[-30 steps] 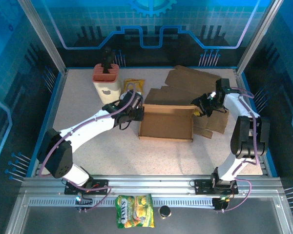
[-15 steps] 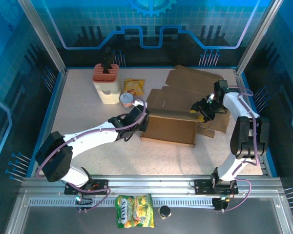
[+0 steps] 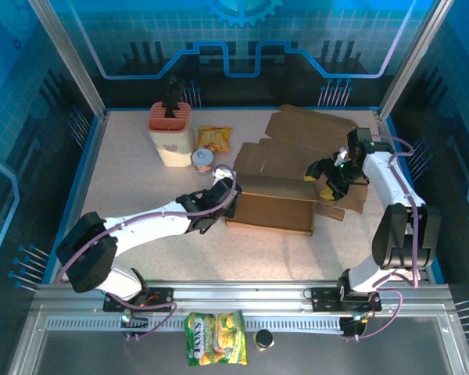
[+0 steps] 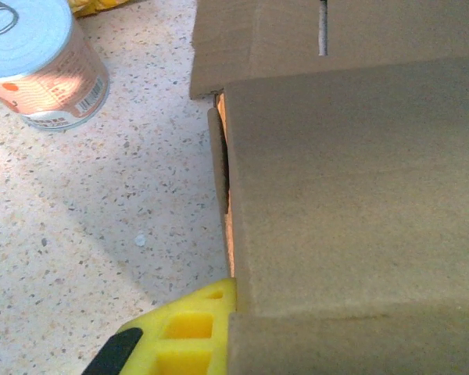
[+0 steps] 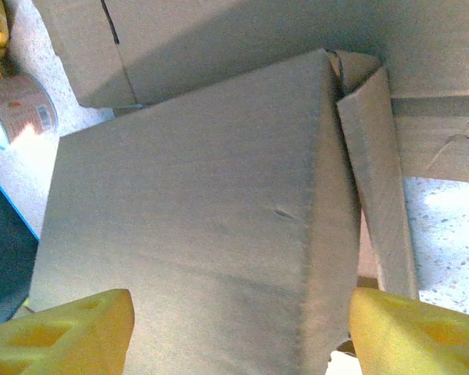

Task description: Fold the paper box

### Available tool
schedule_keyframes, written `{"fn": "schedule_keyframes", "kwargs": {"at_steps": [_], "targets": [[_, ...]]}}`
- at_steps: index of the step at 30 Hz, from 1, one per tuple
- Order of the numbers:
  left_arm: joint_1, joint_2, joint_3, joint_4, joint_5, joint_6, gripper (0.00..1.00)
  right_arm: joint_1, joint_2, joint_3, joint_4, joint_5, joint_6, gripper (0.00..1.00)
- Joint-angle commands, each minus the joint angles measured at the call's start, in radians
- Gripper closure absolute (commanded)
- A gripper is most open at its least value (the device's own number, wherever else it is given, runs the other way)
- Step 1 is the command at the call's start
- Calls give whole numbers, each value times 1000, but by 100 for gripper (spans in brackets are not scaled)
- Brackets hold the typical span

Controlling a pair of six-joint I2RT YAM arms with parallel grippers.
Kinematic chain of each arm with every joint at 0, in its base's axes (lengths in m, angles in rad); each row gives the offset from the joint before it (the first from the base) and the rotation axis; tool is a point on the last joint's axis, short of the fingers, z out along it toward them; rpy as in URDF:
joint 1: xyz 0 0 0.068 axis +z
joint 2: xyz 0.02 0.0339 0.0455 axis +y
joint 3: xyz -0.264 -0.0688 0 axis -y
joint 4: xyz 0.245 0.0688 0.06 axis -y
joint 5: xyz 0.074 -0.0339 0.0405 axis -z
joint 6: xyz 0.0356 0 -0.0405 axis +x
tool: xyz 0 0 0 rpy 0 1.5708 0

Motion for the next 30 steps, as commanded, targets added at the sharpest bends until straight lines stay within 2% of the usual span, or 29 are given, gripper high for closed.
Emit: {"fn": "schedule_keyframes", "kwargs": {"at_steps": [1,7,15,21,30], "targets": [[-5,-27,-36,-77,-46,-23,100,13,-7,-65,27,-46,-31,23],[-5,-64,-67,-121,-66,-47,100,100,28,-95,77,-66,-32,17],[-5,-139,-136,-150,-50,-107,99,120,25,-153,109,-40,-42,22],[-3,-170,-158,-190,1,-141,80,134,21,-198,125,11,-74,27],[-3,-238,-139,-291,145,-233,52,154,29,-241,170,58,-66,37]]}}
